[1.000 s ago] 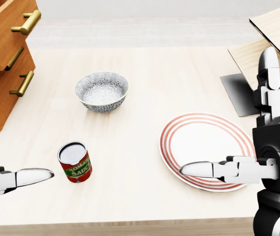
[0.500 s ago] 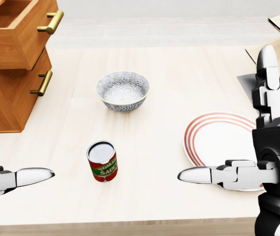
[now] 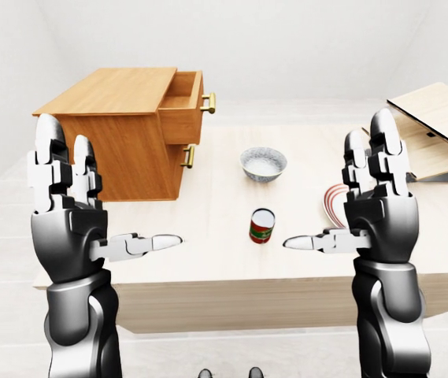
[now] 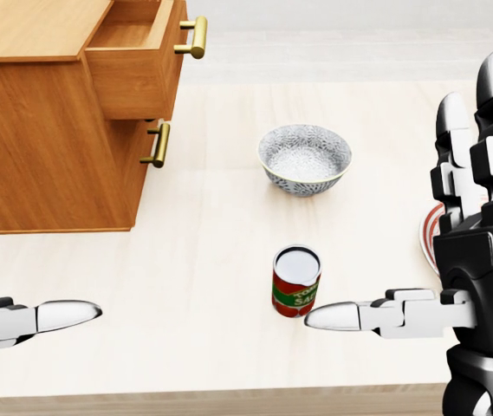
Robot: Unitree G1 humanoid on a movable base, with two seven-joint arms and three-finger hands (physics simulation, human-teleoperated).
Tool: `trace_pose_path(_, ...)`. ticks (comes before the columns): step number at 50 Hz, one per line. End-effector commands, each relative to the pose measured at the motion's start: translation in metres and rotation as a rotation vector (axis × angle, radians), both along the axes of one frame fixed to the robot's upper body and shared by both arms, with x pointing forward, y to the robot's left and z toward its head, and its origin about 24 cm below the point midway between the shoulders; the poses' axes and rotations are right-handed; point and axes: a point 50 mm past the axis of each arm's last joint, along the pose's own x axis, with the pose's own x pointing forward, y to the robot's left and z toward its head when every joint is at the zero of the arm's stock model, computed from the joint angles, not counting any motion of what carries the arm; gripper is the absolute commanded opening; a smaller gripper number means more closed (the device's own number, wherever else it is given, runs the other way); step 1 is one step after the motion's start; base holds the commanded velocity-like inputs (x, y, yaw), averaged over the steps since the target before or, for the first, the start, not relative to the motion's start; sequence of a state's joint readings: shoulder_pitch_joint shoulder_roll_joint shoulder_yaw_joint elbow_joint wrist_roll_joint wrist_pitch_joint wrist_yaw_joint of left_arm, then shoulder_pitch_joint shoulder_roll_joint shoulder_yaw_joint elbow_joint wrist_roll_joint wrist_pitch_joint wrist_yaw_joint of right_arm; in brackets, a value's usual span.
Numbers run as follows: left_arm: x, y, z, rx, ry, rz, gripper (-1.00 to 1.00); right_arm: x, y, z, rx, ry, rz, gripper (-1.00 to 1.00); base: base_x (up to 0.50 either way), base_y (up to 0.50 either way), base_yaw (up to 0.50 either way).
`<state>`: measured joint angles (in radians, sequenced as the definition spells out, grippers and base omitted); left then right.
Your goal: Close the top drawer of the cabinet.
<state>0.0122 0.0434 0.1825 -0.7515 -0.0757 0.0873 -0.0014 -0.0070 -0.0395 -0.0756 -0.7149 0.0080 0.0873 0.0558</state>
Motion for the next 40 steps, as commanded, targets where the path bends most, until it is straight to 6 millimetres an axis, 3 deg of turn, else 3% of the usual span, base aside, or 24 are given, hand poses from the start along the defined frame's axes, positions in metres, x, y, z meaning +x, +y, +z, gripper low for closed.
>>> trace_pose_path(1, 0.0016, -0.0007, -0.0044, 0.004, 0.023, -0.004, 1.00, 0.0013, 0.0010, -0.0044, -0.023, 0.023, -0.001, 1.00, 0.00, 0.50, 0.00)
trace_pose_path(16, 0.0007, 0.0009, -0.0027, 0.000, 0.014, -0.003, 1.00, -0.0036, 0.0023, -0.0019, 0.016, 0.007, 0.059, 1.00, 0.02, 0.50, 0.00)
trace_pose_path(32, 0.0001, 0.0015, -0.0020, 0.003, 0.011, -0.003, 1.00, -0.0024, 0.0050, -0.0054, 0.003, 0.026, 0.061, 1.00, 0.48, 0.16, 0.00)
trace_pose_path(40, 0.0019, 0.0002, -0.0065, 0.002, 0.034, -0.006, 1.00, -0.0007, 0.0049, -0.0098, -0.009, 0.050, 0.054, 1.00, 0.35, 0.40, 0.00)
